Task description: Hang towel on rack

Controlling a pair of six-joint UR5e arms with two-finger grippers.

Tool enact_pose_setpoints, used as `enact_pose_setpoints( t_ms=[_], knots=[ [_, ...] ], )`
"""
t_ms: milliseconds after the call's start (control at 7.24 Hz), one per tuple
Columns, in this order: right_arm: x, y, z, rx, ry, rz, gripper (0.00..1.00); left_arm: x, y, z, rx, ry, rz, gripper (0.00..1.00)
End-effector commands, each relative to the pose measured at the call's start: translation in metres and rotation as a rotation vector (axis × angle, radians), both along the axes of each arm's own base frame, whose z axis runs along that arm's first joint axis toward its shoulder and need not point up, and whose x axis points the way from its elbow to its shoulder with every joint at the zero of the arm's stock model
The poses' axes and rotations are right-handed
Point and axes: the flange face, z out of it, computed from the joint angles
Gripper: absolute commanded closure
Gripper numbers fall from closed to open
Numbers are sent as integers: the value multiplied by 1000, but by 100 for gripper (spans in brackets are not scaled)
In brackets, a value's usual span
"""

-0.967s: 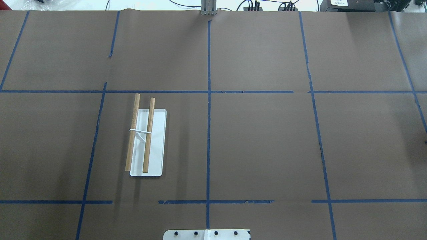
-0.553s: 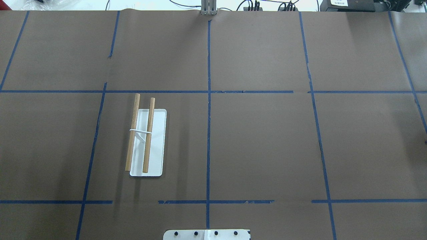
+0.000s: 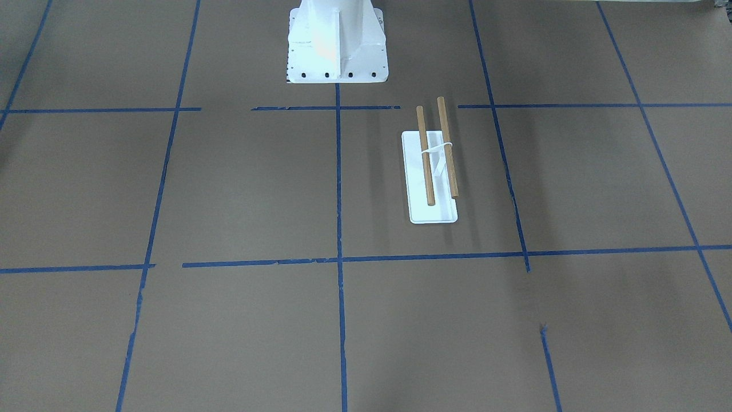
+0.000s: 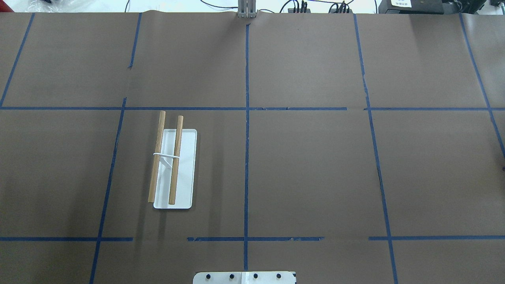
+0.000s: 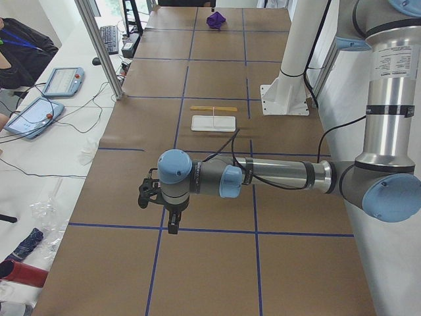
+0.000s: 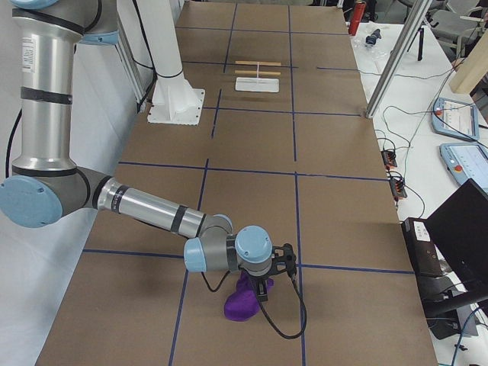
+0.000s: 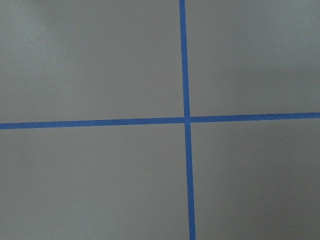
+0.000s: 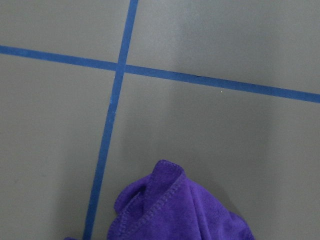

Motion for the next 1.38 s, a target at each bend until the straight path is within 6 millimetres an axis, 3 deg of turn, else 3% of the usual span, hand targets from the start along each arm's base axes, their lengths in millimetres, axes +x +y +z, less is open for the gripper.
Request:
enact_pose_setpoints(
  t_ms=[0, 138, 829, 1243],
  knots=[
    [-32, 3, 24, 36, 0, -79, 0, 0, -1, -8, 15, -2, 1, 0],
    [-48, 3, 26, 36, 6, -121, 0, 0, -1, -8, 17, 0, 1, 0],
    [-45, 20, 68, 46, 93, -207, 0, 0, -2, -9, 18, 0, 1, 0],
    [-45, 24, 73, 41, 86, -218, 0, 1, -2, -10, 20, 1, 1, 0]
  ],
)
